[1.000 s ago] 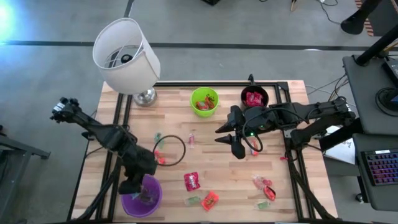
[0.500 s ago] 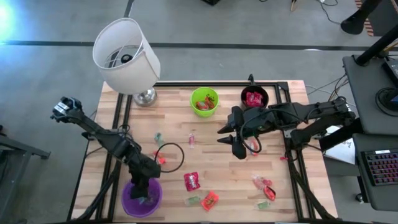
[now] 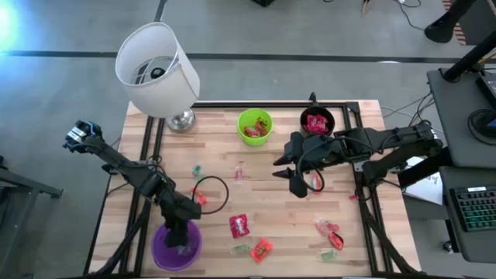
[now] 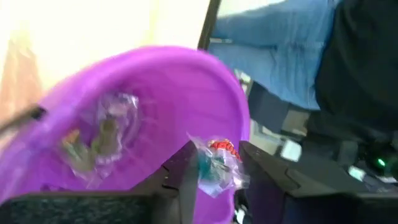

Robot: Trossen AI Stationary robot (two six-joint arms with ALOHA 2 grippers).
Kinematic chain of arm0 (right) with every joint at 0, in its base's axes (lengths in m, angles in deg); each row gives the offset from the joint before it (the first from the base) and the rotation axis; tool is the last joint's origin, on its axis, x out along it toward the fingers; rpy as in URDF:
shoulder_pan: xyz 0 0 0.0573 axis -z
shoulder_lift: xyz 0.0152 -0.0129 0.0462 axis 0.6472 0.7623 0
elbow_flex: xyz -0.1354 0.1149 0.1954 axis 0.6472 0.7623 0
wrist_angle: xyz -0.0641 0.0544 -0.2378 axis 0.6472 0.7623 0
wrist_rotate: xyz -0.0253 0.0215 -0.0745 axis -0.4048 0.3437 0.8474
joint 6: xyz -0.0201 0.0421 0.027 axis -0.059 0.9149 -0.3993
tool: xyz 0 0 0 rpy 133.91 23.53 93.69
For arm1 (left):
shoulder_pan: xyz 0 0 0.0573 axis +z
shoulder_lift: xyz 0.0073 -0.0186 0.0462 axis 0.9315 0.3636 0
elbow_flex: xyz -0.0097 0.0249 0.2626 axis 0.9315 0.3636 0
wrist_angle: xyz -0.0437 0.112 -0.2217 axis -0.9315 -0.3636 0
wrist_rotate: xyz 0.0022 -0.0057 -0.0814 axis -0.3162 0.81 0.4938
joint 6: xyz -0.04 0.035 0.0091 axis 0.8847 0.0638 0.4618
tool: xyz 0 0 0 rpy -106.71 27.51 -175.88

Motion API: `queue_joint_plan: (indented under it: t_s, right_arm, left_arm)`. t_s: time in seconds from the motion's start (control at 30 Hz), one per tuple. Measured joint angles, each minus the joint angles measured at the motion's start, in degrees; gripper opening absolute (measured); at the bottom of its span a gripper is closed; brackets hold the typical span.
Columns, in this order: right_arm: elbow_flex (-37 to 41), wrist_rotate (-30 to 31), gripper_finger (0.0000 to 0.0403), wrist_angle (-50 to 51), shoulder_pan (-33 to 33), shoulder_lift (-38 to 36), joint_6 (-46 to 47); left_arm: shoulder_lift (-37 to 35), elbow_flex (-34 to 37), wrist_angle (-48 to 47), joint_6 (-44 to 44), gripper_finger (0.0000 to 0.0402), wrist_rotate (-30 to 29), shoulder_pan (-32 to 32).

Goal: Sort candy
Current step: Put the blue gummy into violet bucket, then put the green gummy into the violet bucket

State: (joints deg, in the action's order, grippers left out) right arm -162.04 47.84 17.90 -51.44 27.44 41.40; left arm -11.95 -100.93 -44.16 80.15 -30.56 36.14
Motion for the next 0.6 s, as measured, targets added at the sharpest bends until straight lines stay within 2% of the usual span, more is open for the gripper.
queue_joint_plan:
  t_s: [0.1,0.23,0.3,0.43,0.53,0.6]
  right_arm:
    - [0.16,2.54,0.015,0.15,0.02,0.0,-0.02]
    - [0.64,7.76,0.015,3.87,0.02,0.0,2.45]
    - [1.33,10.15,0.0151,5.69,0.07,0.0,4.28]
    - [2.69,11.07,0.0151,7.01,0.46,0.04,6.35]
    - [3.62,11.49,0.0151,6.99,0.39,0.04,9.27]
    - [4.42,11.49,0.0151,6.93,0.39,0.04,9.7]
  left_arm:
    - [0.0,-0.63,-0.09,-0.87,0.0117,-3.18,0.0]
    - [0.0,-1.41,-0.32,-3.32,0.0125,-12.19,0.0]
    - [-0.07,-1.62,-0.23,-4.82,0.0126,-14.36,0.0]
    - [-0.1,-1.63,-3.36,-6.6,0.0126,-13.35,-0.07]
    - [-1.05,-1.61,-9.67,-6.58,0.0126,-11.81,-0.11]
    - [-2.5,-1.61,-13.76,-6.6,0.0126,-13.0,-0.13]
